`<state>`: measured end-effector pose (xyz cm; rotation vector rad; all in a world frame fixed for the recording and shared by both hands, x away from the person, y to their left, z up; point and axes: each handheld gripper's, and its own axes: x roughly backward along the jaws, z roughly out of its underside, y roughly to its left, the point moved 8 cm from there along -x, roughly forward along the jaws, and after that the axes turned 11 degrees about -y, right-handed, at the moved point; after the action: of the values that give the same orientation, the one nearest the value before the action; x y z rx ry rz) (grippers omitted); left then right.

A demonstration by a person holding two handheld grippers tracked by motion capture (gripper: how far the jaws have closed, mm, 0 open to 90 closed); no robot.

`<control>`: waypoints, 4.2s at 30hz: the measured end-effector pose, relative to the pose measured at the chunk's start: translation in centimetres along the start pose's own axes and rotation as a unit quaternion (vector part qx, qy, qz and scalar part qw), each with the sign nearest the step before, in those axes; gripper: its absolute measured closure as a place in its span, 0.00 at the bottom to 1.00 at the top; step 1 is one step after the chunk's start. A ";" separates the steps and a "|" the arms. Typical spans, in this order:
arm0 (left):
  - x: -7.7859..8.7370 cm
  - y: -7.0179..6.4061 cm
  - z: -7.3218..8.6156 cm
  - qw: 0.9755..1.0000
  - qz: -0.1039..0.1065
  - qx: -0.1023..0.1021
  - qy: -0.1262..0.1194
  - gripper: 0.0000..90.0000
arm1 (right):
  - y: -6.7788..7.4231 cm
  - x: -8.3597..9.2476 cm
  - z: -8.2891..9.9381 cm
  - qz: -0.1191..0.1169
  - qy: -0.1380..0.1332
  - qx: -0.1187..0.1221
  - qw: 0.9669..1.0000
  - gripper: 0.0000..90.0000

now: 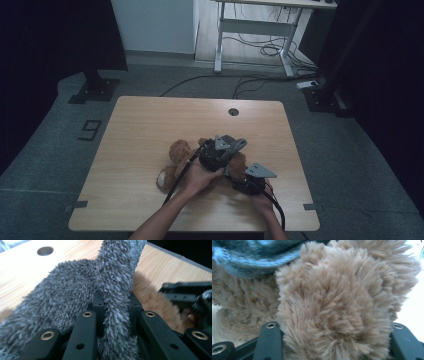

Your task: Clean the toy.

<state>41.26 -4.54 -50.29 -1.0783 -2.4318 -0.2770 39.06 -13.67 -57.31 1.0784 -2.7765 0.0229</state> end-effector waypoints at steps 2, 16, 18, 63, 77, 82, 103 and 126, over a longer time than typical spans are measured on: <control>1.0 1.2 1.1 1.000 -0.010 0.011 0.001 0.84 | 0.0 0.0 0.0 -0.001 0.001 0.000 1.000 0.47; 6.8 7.4 3.8 0.996 -0.076 0.034 -0.020 0.84 | 0.1 -0.1 -0.1 0.002 -0.001 -0.004 1.000 0.47; 7.1 8.4 4.5 0.995 -0.081 0.047 -0.015 0.84 | 0.1 -0.1 -0.1 0.002 -0.001 -0.004 1.000 0.47; 7.9 9.9 8.0 0.962 0.040 0.267 -0.045 0.85 | -0.6 -2.2 -3.0 0.021 0.058 0.003 0.998 0.55; 5.9 12.3 6.9 0.966 -0.002 0.244 -0.079 0.85 | -3.2 -5.3 -2.9 0.058 0.001 0.092 0.994 0.51; 7.0 10.5 7.9 0.972 0.001 0.221 -0.086 0.85 | -2.4 -3.4 -1.3 0.042 -0.007 0.076 0.996 0.48; 7.2 5.3 0.9 0.990 0.007 0.114 -0.086 0.81 | -1.0 -0.7 0.1 0.032 -0.003 0.111 0.993 0.48; 7.0 4.0 6.5 0.986 -0.001 0.125 -0.109 0.86 | -2.2 2.1 -3.3 0.011 -0.016 -0.018 1.000 0.10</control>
<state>37.96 5.01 -52.59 -1.0403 -2.5711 0.1518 39.55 -16.46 -53.83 1.0492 -2.8049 -0.0409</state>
